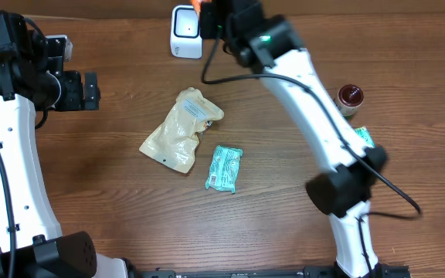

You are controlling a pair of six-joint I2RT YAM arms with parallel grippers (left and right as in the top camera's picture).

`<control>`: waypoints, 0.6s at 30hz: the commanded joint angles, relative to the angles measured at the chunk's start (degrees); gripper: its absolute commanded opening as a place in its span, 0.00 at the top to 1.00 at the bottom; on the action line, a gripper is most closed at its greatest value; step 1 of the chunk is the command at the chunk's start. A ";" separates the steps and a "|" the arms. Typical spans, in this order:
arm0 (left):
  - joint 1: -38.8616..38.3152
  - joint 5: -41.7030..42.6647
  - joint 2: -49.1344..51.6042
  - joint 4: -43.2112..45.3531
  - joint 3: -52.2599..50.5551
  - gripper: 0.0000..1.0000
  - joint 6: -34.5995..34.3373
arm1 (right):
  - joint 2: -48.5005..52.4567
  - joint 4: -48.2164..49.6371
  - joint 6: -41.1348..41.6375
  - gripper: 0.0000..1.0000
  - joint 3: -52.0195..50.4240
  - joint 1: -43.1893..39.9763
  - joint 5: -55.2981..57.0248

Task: Scan the item barcode
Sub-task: 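Lift the orange pack and carry it toward the scanner, then hold the orange pack in front of the scanner window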

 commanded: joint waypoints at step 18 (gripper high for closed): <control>-0.72 -0.02 0.31 -0.02 -0.02 0.00 1.22 | 27.30 47.87 -54.58 0.96 1.14 0.63 10.78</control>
